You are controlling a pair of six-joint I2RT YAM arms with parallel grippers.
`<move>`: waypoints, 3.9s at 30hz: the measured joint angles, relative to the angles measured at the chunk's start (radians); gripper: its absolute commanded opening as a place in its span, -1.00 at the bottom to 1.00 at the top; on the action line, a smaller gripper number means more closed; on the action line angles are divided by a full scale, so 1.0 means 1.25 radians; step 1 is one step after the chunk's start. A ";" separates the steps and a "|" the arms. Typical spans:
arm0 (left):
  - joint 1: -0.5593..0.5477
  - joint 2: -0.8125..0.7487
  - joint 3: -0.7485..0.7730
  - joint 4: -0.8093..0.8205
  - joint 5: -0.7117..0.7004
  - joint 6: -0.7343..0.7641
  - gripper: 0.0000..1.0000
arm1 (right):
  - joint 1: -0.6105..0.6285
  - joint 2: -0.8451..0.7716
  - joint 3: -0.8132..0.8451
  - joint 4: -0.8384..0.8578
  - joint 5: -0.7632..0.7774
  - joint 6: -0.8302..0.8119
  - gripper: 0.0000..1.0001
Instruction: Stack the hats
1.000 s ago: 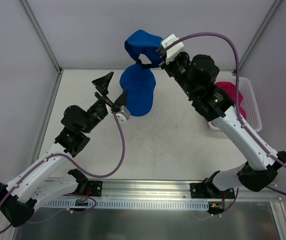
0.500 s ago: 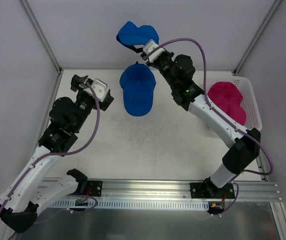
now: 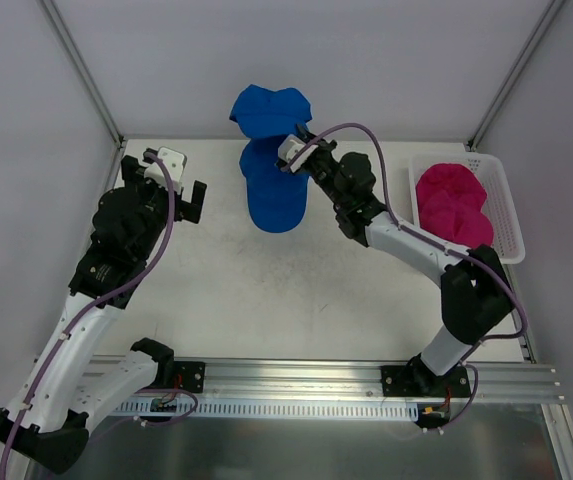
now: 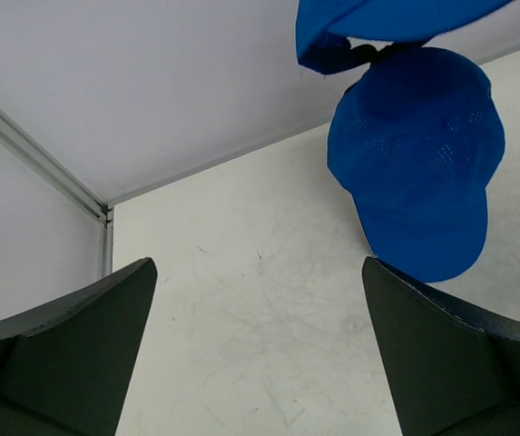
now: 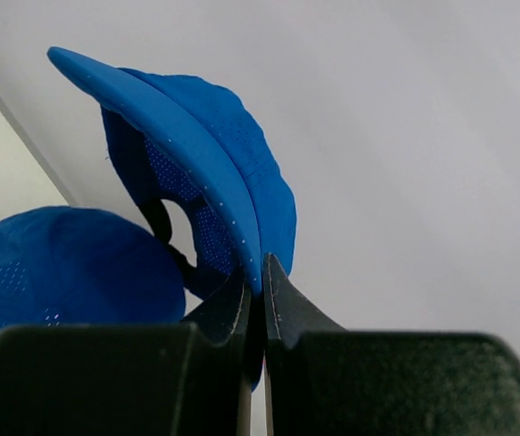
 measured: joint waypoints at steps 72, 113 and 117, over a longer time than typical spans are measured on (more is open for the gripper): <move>0.000 0.052 0.000 -0.026 0.019 -0.021 0.98 | 0.031 0.164 0.001 0.195 0.111 -0.080 -0.99; 0.005 0.085 0.000 -0.029 0.020 -0.021 0.98 | 0.162 0.027 -0.405 0.384 0.186 -0.180 0.23; 0.005 0.088 0.000 -0.029 0.026 -0.021 0.98 | 0.175 0.021 -0.459 0.388 0.200 -0.184 0.78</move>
